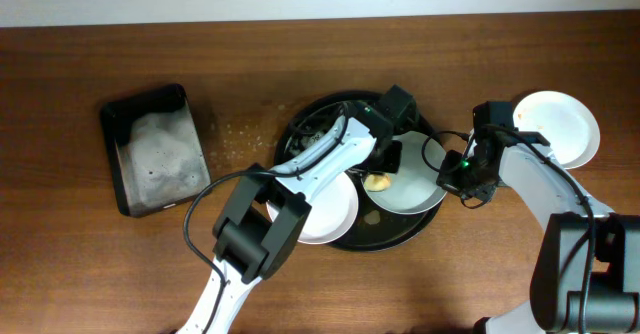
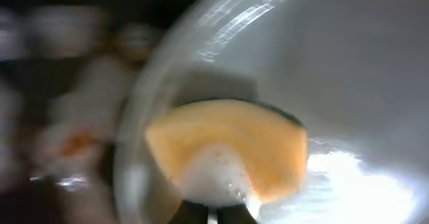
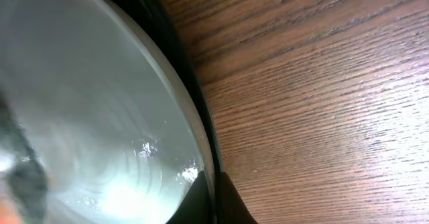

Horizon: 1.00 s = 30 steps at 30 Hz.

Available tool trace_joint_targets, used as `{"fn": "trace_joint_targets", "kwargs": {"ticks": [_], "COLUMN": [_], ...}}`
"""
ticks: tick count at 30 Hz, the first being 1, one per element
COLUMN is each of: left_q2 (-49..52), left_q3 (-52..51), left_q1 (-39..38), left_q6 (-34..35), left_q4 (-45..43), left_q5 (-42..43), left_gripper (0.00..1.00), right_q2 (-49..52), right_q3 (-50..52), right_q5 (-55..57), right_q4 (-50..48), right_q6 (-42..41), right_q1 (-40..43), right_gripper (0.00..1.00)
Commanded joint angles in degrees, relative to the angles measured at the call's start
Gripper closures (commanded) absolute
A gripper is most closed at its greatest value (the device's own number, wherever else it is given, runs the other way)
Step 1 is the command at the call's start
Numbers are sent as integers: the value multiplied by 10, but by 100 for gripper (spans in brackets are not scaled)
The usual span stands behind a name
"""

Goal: Clean dirty plates on tray and stack at the side
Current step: 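Tilt the plate up with the right gripper and scrub it with sponge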

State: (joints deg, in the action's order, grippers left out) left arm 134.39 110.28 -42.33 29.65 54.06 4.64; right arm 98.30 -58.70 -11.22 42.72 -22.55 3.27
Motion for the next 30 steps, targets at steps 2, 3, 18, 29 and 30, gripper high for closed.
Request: {"fn": "trace_joint_targets", "kwargs": {"ticks": [2,3,18,29,30], "left_q2": [32,32,24,22,19], "left_q3": [43,45,156,156,156], "left_q1": [7,7,23,54,57], "left_q6": [-24,-24,-60,-69,-71], "left_q4": [48,50,96,75,75], "left_q5": [-183,-198,0,110,108], "left_gripper": [100,100,100,100,100], "right_q2": [-4,-4,-70,-85,-85], "right_q3": [4,4,-66,-118,-118], "right_q5": [9,10,100,413,424], "right_q4": [-1,-1,6,68,70], "right_q6": [-5,-5,78,51,43], "right_q1": [-2,-3,-14,-187,-187], "right_gripper": [96,96,96,96,96]}}
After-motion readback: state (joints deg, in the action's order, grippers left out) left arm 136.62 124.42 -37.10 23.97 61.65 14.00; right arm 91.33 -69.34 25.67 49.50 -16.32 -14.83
